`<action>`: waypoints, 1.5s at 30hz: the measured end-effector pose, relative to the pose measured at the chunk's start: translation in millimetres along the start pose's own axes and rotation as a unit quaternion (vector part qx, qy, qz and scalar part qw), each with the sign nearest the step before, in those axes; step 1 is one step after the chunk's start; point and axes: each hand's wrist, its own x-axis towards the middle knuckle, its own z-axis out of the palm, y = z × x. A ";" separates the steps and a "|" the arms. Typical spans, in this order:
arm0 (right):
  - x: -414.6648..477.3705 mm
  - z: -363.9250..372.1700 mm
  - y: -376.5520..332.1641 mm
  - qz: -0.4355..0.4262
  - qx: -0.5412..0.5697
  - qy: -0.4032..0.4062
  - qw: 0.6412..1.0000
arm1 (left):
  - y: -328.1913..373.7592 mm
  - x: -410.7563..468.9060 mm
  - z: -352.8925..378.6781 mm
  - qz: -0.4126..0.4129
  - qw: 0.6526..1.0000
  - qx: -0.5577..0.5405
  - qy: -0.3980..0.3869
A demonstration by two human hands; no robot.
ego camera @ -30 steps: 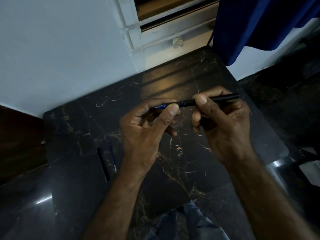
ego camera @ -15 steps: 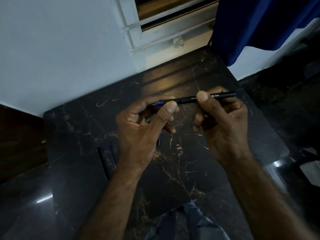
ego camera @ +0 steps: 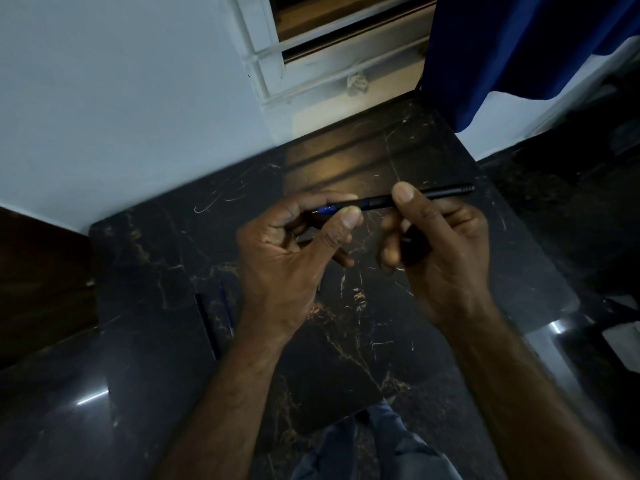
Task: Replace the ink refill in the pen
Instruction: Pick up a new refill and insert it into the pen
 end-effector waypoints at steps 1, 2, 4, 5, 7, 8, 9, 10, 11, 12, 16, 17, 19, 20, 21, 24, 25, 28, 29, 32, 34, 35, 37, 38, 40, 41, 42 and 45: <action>-1.0 -0.5 -1.2 0.002 0.008 -0.021 1.000 | 0.3 0.6 -0.5 0.003 1.000 0.001 0.002; -1.5 -2.1 -1.6 0.002 0.018 -0.033 0.999 | 0.6 1.0 -1.0 0.004 1.000 0.002 0.004; -1.9 -4.2 -4.2 0.008 0.035 -0.054 0.998 | 1.2 1.5 -2.1 0.002 1.000 0.004 0.005; -1.9 -4.8 -5.2 0.007 0.035 -0.054 0.998 | 1.6 1.8 -3.1 -0.002 1.000 0.006 0.006; -1.6 -4.0 -4.5 -0.001 0.023 -0.049 0.999 | 1.5 2.1 -5.3 -0.005 1.000 0.010 0.009; -1.1 -3.1 -3.4 -0.005 0.013 -0.040 0.999 | 1.3 2.1 -6.0 -0.004 1.000 0.009 0.007; -1.0 -1.5 -2.7 -0.007 0.008 -0.031 0.999 | 1.7 1.8 -6.0 -0.002 1.000 0.008 0.002; -1.1 -0.4 -1.4 -0.012 0.006 -0.020 1.000 | 2.4 1.4 -5.4 0.001 1.000 0.008 -0.004; -1.5 1.3 -1.4 -0.009 0.012 -0.019 1.000 | 3.6 0.9 -4.1 0.005 1.000 0.010 -0.008; -2.2 0.9 -1.1 -0.011 0.021 -0.021 0.999 | 4.8 0.6 -2.8 0.008 1.000 0.013 -0.010; -4.1 -1.4 -5.1 -0.002 0.056 -0.050 0.997 | 6.8 1.2 -2.2 0.020 1.000 0.017 -0.009; -4.1 -2.0 -6.5 -0.003 0.057 -0.054 0.997 | 6.8 1.5 -2.8 0.022 1.000 0.015 -0.008; -3.6 -1.0 -7.1 -0.003 0.052 -0.045 0.998 | 6.5 1.7 -3.0 0.025 1.000 0.015 -0.004; -3.0 0.3 -6.6 -0.002 0.047 -0.031 0.998 | 6.1 1.5 -2.4 0.025 1.000 0.015 -0.003; -2.8 2.0 -5.5 -0.002 0.041 -0.017 0.999 | 5.7 1.3 -1.6 0.023 1.000 0.016 -0.002; -3.7 5.3 -1.9 -0.010 0.025 0.007 1.000 | 2.8 0.3 0.3 0.020 1.000 0.017 0.000; -4.6 5.7 -1.8 -0.011 0.027 0.005 1.000 | 2.5 0.0 0.6 0.020 1.000 0.016 0.001; -6.7 2.7 -4.6 -0.011 0.043 -0.022 0.999 | 3.9 0.6 0.3 0.023 1.000 0.015 0.003; -6.5 1.3 -5.3 -0.013 0.044 -0.029 0.999 | 4.0 1.2 -0.1 0.023 1.000 0.017 0.002; -3.9 -0.2 -4.5 -0.023 0.045 -0.017 0.999 | 1.4 2.5 -1.0 0.021 1.000 0.020 -0.004; -3.6 3.3 -2.9 -0.025 0.044 0.005 0.999 | 0.0 2.8 -0.8 0.022 0.999 0.026 -0.008; -3.8 5.3 -2.1 -0.022 0.044 0.014 0.999 | -0.6 3.1 -0.6 0.023 0.999 0.030 -0.009; -4.9 8.6 -1.0 -0.011 0.044 0.036 0.998 | -1.4 3.5 0.9 0.033 0.999 0.038 -0.012; -5.5 9.6 -0.9 -0.006 0.045 0.047 0.998 | -1.5 3.7 1.7 0.043 0.998 0.043 -0.014; -5.9 11.5 -0.4 -0.004 0.047 0.062 0.997 | -0.8 4.3 3.7 0.063 0.996 0.054 -0.016; -5.6 12.4 0.2 -0.005 0.049 0.068 0.997 | 0.1 4.7 4.6 0.067 0.996 0.057 -0.015; -5.3 13.2 1.1 -0.006 0.052 0.075 0.996 | -0.7 5.2 4.9 0.068 0.996 0.062 -0.014; -3.2 9.4 7.7 -0.014 0.058 0.112 0.992 | -12.9 7.7 0.7 0.037 0.997 0.051 -0.049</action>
